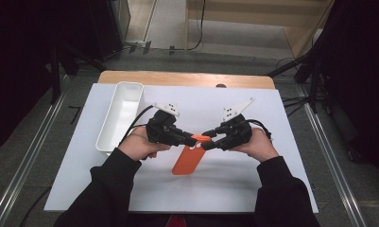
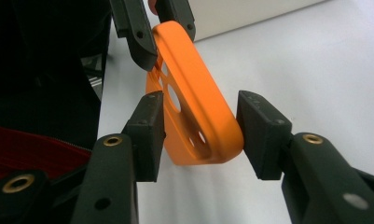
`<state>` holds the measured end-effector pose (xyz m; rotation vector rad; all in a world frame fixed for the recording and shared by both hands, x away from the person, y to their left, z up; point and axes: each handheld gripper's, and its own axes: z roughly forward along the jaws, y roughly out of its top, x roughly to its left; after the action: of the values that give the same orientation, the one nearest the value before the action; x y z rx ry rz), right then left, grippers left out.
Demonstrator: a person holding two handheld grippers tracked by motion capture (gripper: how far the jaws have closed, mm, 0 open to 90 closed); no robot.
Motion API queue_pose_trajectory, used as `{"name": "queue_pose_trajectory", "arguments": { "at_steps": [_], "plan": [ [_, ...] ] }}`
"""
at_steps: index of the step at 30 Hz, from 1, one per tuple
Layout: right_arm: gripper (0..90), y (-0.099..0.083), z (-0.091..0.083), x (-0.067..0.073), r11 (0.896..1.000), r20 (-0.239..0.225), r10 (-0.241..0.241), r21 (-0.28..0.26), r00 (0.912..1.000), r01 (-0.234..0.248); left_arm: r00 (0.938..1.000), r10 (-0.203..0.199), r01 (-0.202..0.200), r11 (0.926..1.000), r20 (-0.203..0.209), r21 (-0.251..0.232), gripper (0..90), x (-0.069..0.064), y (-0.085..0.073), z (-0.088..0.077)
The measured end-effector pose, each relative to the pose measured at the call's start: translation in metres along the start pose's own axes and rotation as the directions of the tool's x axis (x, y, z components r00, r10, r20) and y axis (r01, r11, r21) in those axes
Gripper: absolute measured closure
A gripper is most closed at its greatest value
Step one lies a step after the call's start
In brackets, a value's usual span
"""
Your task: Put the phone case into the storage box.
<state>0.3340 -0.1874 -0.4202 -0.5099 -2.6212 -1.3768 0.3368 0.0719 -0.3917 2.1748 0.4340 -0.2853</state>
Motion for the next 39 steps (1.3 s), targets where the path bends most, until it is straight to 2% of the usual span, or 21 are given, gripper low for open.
{"name": "queue_pose_trajectory", "arguments": {
  "at_steps": [9, 13, 17, 21, 26, 36, 39],
  "plan": [
    [55.4, 0.0003, -0.0007, 0.0004, 1.0, -0.022, -0.022, -0.001, 0.9995, 0.022, 0.9997, 0.025, -0.025, 0.9997, 0.008, -0.003, 77.1, -0.0028, 0.0012, -0.0009],
    [57.6, 0.0001, -0.0001, -0.0002, 1.0, -0.026, -0.02, 0.009, 0.9995, 0.02, 0.9995, 0.027, -0.027, 0.9996, 0.014, -0.003, 77.0, -0.002, 0.0009, -0.0006],
    [62.2, -0.0008, 0.0003, -0.0016, 1.0, -0.031, -0.016, 0.011, 0.9994, 0.016, 0.9988, 0.047, -0.047, 0.9989, 0.012, 0.001, 77.0, -0.0015, 0.0005, -0.0005],
    [65.9, -0.0018, -0.001, -0.0018, 1.0, -0.043, -0.008, 0.01, 0.9991, 0.009, 0.9989, 0.044, -0.044, 0.999, 0.014, -0.005, 76.9, -0.001, 0.0004, -0.0011],
    [70.0, -0.0016, -0.002, -0.0008, 0.999, -0.059, -0.04, 0.007, 0.9975, 0.041, 0.9985, 0.05, -0.05, 0.9987, 0.023, -0.008, 76.6, -0.0004, 0.0001, -0.0027],
    [73.1, 0.0008, -0.0037, 0.001, 0.999, -0.093, -0.03, 0.024, 0.9953, 0.033, 0.9981, 0.053, -0.053, 0.9985, 0.031, -0.016, 75.2, 0.0001, 0.0, -0.0036],
    [73.2, 0.0014, -0.0036, 0.002, 0.999, -0.085, -0.04, 0.026, 0.9956, 0.042, 0.9981, 0.052, -0.052, 0.9985, 0.033, -0.016, 74.8, 0.0003, -0.0002, -0.004]
  ]
}}
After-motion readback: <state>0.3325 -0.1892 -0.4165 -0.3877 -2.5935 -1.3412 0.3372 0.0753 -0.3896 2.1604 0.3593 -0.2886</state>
